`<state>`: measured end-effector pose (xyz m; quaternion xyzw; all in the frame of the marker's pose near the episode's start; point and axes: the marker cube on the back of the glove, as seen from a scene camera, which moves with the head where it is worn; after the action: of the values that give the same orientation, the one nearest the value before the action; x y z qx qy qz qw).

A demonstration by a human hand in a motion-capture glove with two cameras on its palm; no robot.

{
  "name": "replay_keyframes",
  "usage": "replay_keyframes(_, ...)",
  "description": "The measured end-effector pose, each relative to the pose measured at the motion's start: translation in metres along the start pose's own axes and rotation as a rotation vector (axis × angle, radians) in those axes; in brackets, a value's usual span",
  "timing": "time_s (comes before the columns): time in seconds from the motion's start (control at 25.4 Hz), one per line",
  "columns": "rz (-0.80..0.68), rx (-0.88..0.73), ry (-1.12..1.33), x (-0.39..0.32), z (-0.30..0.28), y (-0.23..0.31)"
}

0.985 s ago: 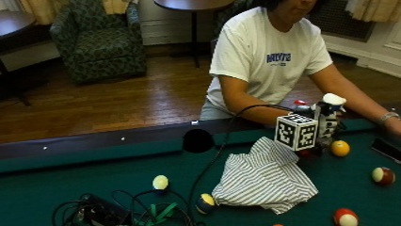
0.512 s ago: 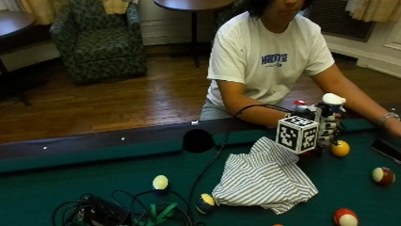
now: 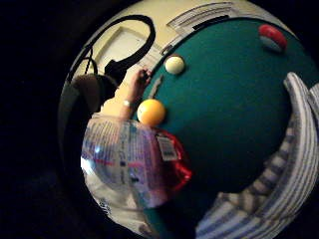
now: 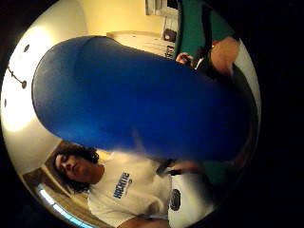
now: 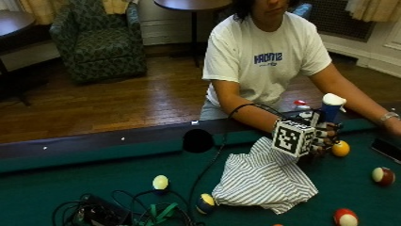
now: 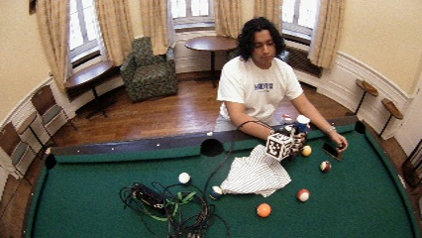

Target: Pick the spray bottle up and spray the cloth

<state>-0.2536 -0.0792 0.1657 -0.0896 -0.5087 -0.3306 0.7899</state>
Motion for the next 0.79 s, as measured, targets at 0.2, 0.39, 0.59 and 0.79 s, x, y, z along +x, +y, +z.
replay_keyframes(0.2,0.01,-0.029,0.124,0.01,-0.027,0.009)
replay_keyframes(0.39,0.018,0.038,0.25,0.008,-0.065,0.016)
replay_keyframes(0.59,0.06,0.111,0.48,0.008,-0.098,0.027)
replay_keyframes(0.79,0.087,0.142,0.667,-0.002,-0.123,0.029)
